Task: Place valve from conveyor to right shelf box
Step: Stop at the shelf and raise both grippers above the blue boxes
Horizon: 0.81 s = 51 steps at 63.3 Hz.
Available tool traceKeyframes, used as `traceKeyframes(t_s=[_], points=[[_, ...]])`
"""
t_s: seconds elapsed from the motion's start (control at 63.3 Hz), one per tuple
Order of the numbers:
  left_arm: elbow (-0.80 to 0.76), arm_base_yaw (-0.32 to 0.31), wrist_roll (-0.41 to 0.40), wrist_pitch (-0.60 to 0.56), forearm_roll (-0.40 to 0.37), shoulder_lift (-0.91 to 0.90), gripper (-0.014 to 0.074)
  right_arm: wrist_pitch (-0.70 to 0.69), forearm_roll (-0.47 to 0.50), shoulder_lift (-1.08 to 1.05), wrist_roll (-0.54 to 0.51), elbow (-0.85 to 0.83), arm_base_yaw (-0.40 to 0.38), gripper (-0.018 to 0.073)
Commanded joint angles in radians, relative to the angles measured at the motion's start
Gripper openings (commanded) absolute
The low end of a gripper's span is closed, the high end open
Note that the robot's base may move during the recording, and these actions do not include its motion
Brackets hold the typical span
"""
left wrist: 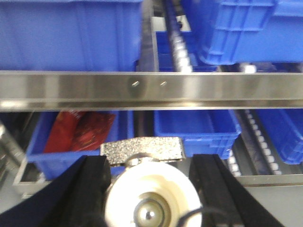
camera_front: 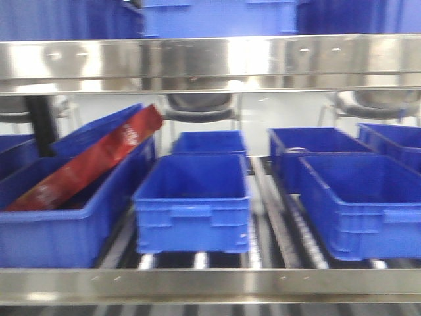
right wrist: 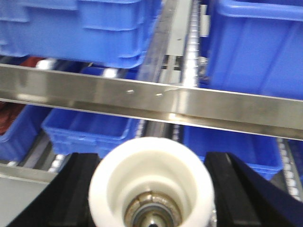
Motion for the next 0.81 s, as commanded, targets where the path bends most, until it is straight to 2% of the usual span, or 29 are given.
traceKeyframes(t_s=[0.0,0.789], points=[[-0.009,0.000,-0.008,-0.048,-0.014,-0.008,-0.0111,-0.069,0.001,-0.011,-0.006,-0.018,-0.003,-0.0154],[-0.009,0.000,-0.008,-0.048,-0.014,-0.008,-0.0111,-0.069,0.001,-0.011,-0.006,-0.018,-0.003,-0.0154]])
